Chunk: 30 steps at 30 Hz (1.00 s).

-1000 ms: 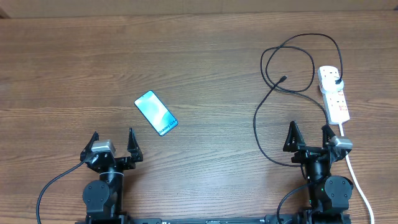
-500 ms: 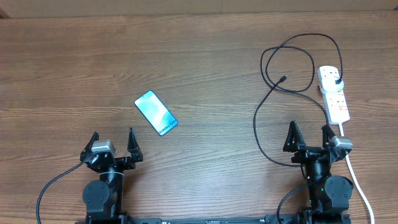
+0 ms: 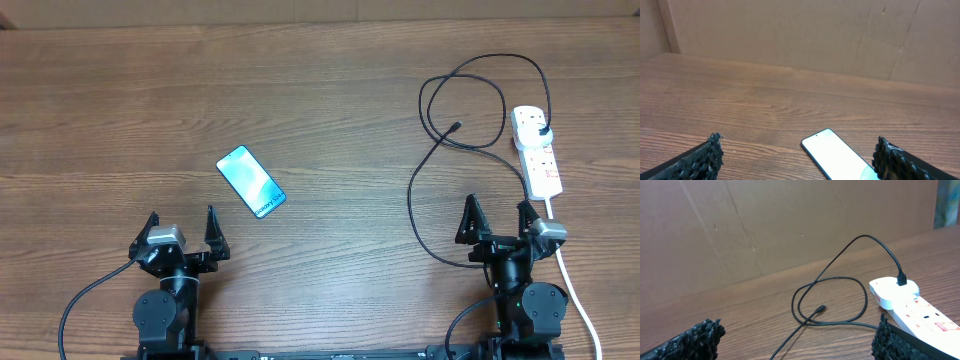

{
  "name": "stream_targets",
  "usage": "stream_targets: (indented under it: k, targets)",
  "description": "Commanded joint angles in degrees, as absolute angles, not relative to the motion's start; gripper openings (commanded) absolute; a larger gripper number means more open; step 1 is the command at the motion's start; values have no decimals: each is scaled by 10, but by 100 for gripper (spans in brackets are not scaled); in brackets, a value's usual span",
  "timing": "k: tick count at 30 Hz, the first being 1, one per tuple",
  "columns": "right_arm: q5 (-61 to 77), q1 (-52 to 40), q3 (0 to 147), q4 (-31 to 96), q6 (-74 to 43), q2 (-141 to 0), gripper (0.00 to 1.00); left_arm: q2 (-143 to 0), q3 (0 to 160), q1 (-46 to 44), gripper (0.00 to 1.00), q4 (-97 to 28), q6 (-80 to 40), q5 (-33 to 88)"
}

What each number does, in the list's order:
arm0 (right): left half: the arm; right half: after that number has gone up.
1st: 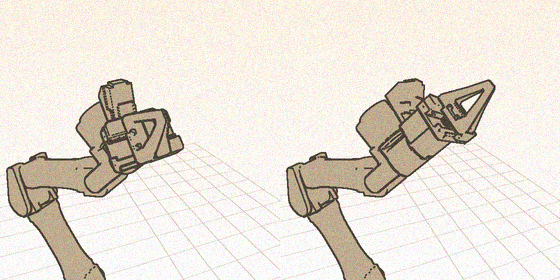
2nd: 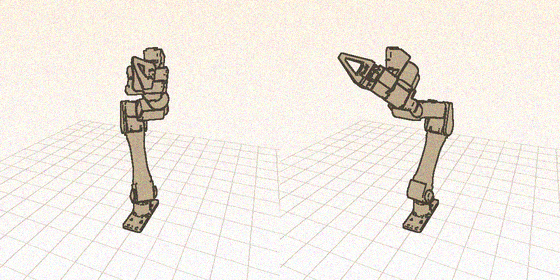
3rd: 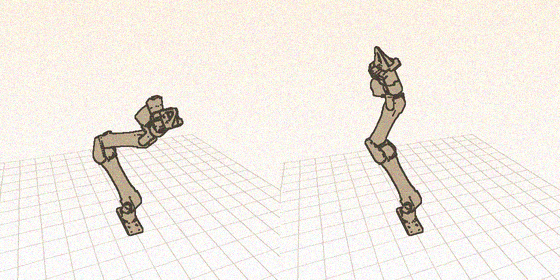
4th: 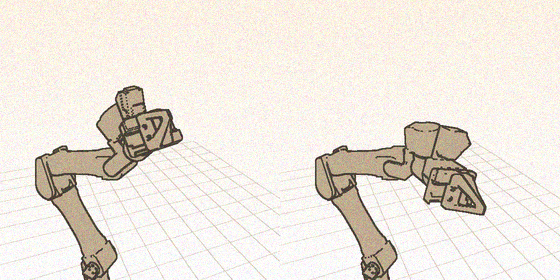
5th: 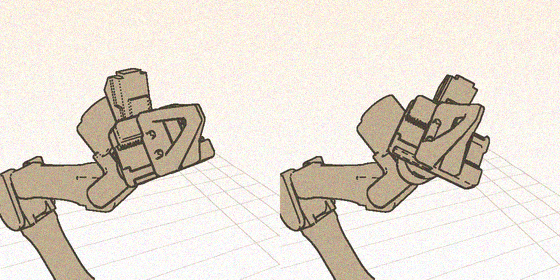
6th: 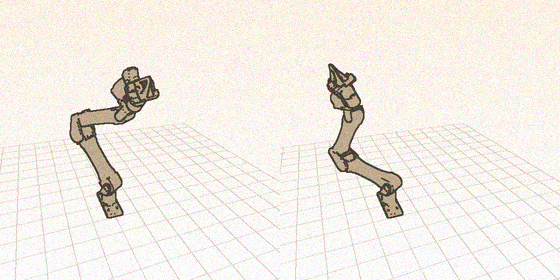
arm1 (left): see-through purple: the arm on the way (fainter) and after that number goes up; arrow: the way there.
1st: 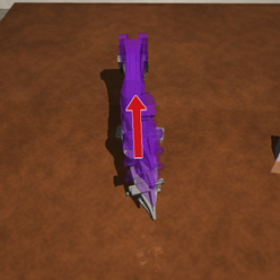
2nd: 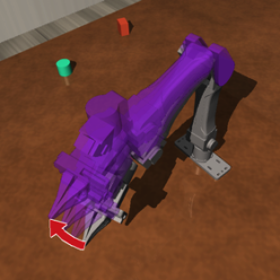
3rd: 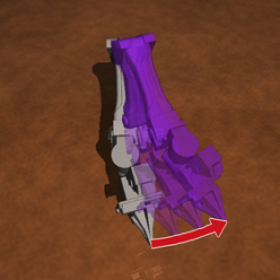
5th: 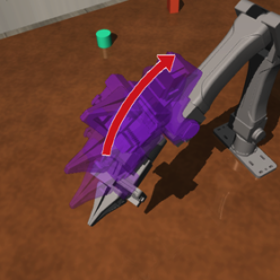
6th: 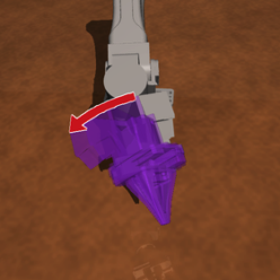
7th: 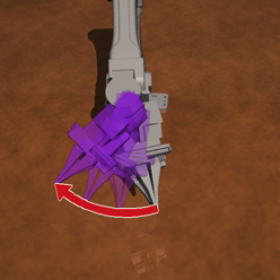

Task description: Plug charger to phone and switch on socket

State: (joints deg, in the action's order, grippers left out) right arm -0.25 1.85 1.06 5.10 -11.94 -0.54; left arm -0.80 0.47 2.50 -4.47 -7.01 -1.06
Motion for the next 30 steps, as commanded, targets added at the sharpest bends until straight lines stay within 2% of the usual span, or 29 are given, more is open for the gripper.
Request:
stream_targets:
  k: [1, 30]
  targets:
    - [-1, 20, 4, 48, -115, -2, 100, -6, 3, 27, 100, -43, -60, -14]
    - [-1, 20, 4, 48, -115, -2, 100, -6, 19, 27, 100, -44, -60, 9]
